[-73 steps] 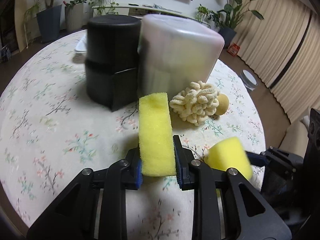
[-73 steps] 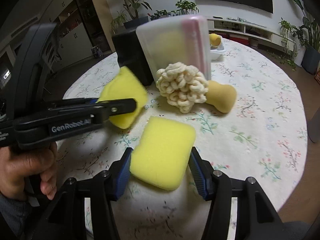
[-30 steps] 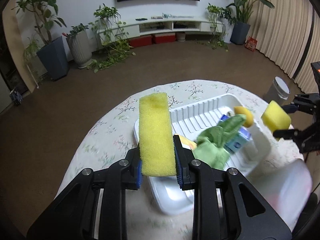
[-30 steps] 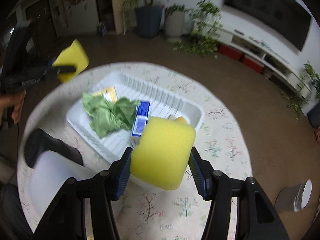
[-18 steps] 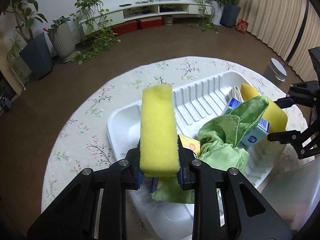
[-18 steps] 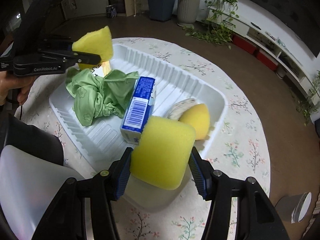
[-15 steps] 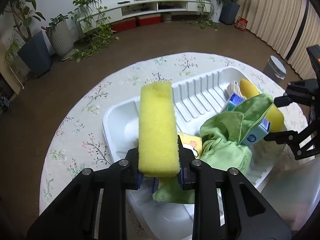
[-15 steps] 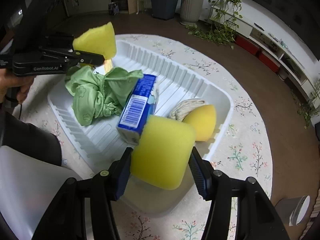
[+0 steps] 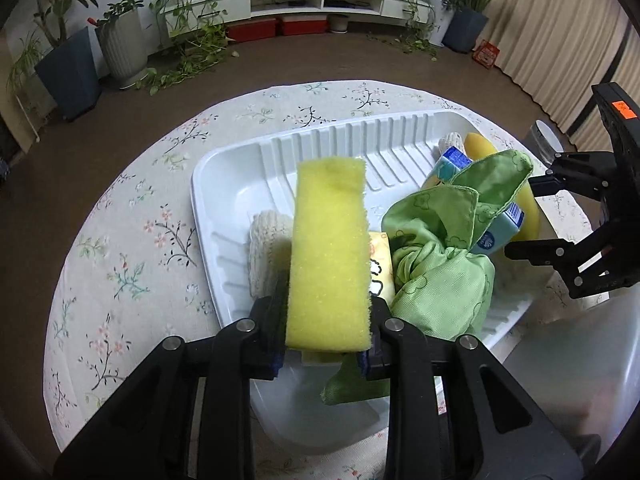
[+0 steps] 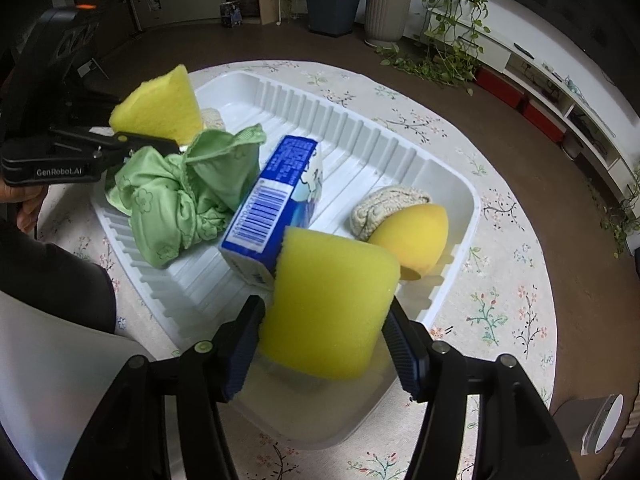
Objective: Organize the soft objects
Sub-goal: 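Open both grippers to set the yellow sponges in the tray, then move both grippers back toward the knitted scrubber and egg sponge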
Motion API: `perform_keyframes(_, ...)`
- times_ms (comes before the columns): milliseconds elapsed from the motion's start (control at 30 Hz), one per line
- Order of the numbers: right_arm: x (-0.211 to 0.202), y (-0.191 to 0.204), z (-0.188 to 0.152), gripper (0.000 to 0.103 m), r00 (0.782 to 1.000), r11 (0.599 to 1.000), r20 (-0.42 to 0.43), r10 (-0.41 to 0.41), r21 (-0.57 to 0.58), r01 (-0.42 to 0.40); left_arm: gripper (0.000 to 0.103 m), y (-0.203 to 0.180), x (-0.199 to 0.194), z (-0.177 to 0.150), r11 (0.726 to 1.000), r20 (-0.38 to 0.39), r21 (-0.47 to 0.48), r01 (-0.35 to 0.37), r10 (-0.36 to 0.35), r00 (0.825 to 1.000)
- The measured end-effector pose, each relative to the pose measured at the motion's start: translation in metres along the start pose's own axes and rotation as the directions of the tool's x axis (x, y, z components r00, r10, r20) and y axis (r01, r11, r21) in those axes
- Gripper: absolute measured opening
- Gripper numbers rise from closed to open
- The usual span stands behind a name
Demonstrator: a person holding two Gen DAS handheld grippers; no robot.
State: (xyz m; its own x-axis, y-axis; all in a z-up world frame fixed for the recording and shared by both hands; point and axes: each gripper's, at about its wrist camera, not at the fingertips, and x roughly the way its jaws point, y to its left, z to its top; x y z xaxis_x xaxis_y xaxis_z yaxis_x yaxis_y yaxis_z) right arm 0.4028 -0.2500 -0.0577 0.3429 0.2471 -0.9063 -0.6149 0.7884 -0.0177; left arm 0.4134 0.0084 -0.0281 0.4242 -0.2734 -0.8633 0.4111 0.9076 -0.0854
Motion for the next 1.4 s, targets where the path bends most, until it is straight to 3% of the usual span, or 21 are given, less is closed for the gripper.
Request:
perform_keyframes(67,-0.001,0.002,-0.001,0.064,1.0,1.0,0.0,-0.005,-0.008,0.005,0.062,0.001,-0.002,-0.002,0.999,-0.001,-0.003,-0.034,0.034,0.999)
perform_keyframes(400,-0.014,0.005,-0.003,0.074,0.999,1.0,0.042,-0.025,-0.011,0.025,0.075,0.001,-0.006,0.005,0.998,0.029,-0.006,-0.057,0.058,0.998)
perform_keyframes(633,-0.024,0.0,-0.002,0.079,0.996,1.0,0.083,-0.024,-0.002,0.024,0.097,0.008,-0.015,0.008,0.998,0.061,-0.029,-0.053,0.055,0.997)
perform_keyframes(967,-0.044,-0.016,-0.011,0.081,0.99,0.999,0.14,-0.027,0.045,0.021,0.103,0.021,-0.036,0.0,0.995,0.116,-0.088,-0.043,0.053,0.992)
perform_keyframes(1033,-0.049,-0.019,-0.014,0.087,0.988,0.998,0.149,-0.035,0.055,0.027,0.103,0.022,-0.041,-0.002,0.994,0.131,-0.097,-0.043,0.056,0.99)
perform_keyframes(1267,-0.065,-0.024,-0.03,0.103,0.982,0.996,0.185,-0.028,0.093,0.011,0.103,0.032,-0.077,-0.025,0.986,0.227,-0.15,-0.065,0.098,0.969)
perform_keyframes(1400,-0.076,-0.03,-0.046,0.103,0.978,0.992,0.207,-0.028,0.129,0.001,0.103,0.039,-0.095,-0.048,0.978,0.274,-0.194,-0.075,0.127,0.953)
